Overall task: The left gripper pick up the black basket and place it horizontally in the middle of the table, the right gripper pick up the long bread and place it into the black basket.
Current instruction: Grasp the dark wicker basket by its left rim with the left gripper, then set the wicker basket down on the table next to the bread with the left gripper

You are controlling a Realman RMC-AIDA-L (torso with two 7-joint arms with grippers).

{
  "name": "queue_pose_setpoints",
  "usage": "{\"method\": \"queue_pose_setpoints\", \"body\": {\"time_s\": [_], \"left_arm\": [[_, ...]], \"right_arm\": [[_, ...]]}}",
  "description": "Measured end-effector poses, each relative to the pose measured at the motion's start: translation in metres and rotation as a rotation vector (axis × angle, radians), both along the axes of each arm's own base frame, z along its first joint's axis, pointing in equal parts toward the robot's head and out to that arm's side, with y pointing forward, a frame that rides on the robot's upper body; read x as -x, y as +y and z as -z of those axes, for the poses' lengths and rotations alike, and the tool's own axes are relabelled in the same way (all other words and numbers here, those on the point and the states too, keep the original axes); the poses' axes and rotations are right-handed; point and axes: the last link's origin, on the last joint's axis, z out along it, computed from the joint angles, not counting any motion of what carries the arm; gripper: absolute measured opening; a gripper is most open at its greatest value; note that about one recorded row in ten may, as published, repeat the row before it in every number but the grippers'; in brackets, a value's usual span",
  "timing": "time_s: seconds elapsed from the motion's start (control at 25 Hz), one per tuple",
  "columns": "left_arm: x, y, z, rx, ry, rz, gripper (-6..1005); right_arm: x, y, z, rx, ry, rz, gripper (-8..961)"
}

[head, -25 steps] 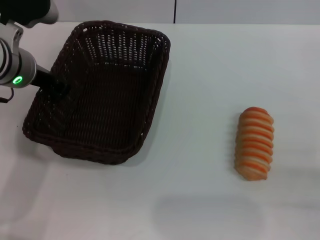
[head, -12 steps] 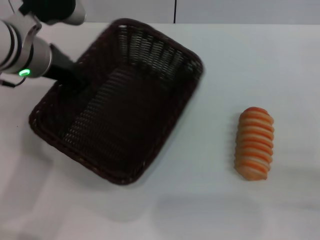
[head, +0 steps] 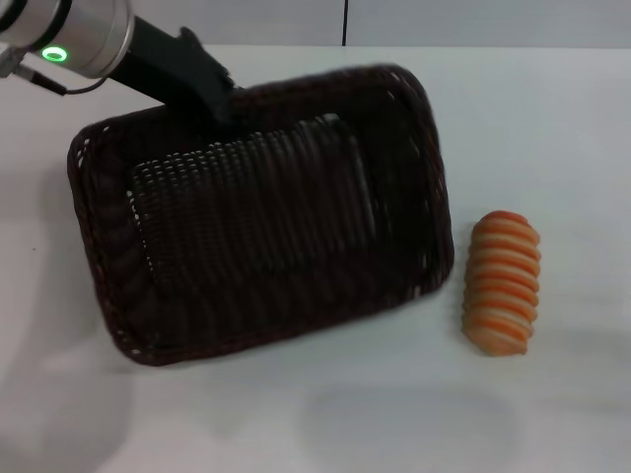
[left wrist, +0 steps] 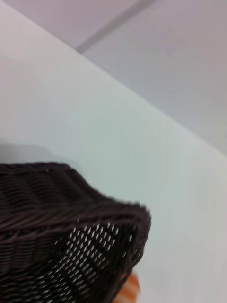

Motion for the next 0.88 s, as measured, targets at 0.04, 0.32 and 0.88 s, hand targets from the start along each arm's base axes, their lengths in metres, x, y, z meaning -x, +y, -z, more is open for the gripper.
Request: {"method": "queue_pose_setpoints", "body": {"time_s": [0.04,0.32,0.88], "left_arm": [[0.000,0.000,0.000,0.000,0.000,0.000,212],[-0.017,-0.004,0.013,0.211,0.010,0.091,203],[-0.024,0.001,0.034,0.244,0.011,0.121,231]], "right_arm": [[0.000,0.000,0.000,0.000,0.000,0.000,796],[0.000,-0.002,-0.001,-0.008,-0.002,-0.001,793],[0.002,-0.001,0.000,-0.001,-0.006,-0.010,788]]}}
